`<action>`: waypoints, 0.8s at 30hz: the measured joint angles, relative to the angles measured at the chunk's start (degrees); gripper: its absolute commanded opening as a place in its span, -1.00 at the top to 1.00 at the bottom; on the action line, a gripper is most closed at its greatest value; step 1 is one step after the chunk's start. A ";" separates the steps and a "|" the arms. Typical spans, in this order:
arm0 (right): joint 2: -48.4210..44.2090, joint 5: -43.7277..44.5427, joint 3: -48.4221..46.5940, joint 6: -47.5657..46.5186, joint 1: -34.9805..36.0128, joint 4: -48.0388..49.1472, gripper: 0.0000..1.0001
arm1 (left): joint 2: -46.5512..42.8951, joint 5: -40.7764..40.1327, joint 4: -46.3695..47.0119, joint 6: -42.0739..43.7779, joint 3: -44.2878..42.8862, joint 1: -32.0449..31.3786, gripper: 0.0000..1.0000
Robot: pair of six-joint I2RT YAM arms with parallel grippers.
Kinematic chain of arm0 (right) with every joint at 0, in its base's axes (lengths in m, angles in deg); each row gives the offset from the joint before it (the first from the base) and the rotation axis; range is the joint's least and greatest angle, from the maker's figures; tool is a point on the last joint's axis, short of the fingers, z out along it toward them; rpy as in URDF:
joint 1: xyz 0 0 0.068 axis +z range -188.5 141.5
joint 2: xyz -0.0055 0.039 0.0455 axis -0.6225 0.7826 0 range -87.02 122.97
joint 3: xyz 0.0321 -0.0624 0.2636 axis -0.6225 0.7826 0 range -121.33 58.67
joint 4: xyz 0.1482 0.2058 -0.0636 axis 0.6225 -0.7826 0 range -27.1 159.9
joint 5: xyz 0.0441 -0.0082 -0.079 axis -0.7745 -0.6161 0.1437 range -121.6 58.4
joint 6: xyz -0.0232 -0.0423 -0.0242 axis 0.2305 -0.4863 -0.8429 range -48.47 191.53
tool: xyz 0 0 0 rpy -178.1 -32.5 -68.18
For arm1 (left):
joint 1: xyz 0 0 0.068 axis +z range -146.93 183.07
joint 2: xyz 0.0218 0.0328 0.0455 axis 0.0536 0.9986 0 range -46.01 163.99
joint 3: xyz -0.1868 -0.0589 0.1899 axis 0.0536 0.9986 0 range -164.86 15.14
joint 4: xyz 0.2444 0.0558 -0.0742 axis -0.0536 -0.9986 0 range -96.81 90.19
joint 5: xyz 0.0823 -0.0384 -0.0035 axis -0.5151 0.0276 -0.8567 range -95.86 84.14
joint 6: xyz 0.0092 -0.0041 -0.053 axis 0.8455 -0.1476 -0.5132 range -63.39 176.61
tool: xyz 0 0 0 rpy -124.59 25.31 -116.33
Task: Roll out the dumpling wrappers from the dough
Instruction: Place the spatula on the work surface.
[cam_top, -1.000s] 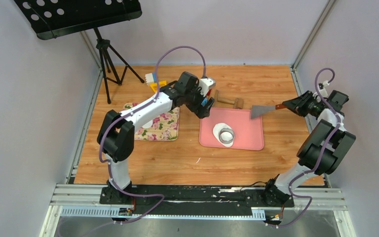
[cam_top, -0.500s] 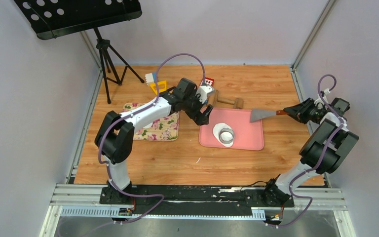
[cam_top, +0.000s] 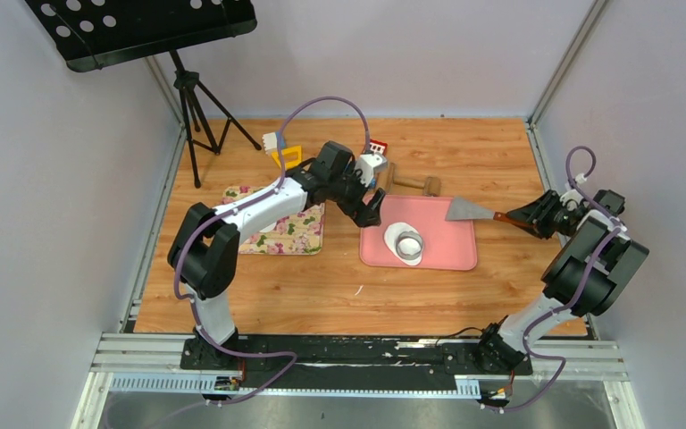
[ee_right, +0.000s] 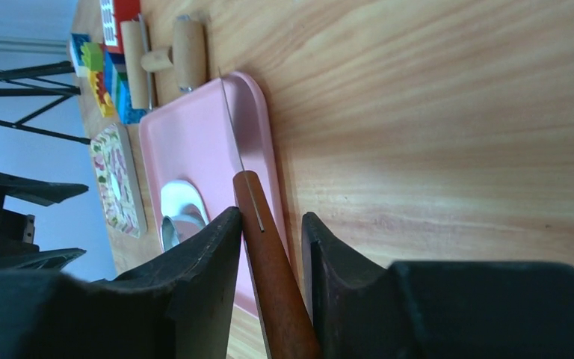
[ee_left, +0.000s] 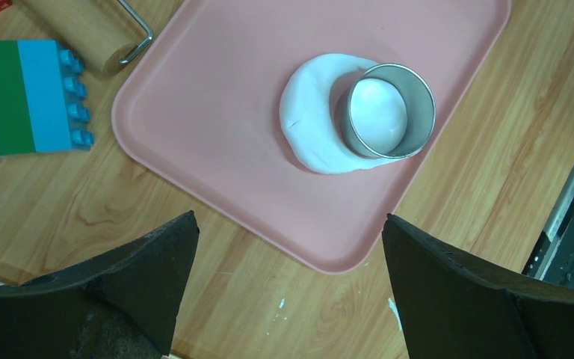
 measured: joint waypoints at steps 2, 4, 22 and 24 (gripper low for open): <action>0.00 0.87 0.35 -1.42 0.17 -1.68 0.23 | 0.00 0.39 0.24 -0.13 0.24 0.00 -1.00; -0.13 1.81 0.66 -2.99 0.33 -3.10 0.19 | 0.00 0.70 0.35 -0.17 0.50 0.00 -1.00; -4.13 8.94 1.73 -13.49 1.88 -13.11 0.01 | 0.00 3.04 2.43 -1.68 1.81 0.00 -1.00; -6.34 10.78 1.97 -15.02 2.12 -14.21 -0.03 | 0.00 3.23 2.51 -1.90 1.90 0.00 -1.00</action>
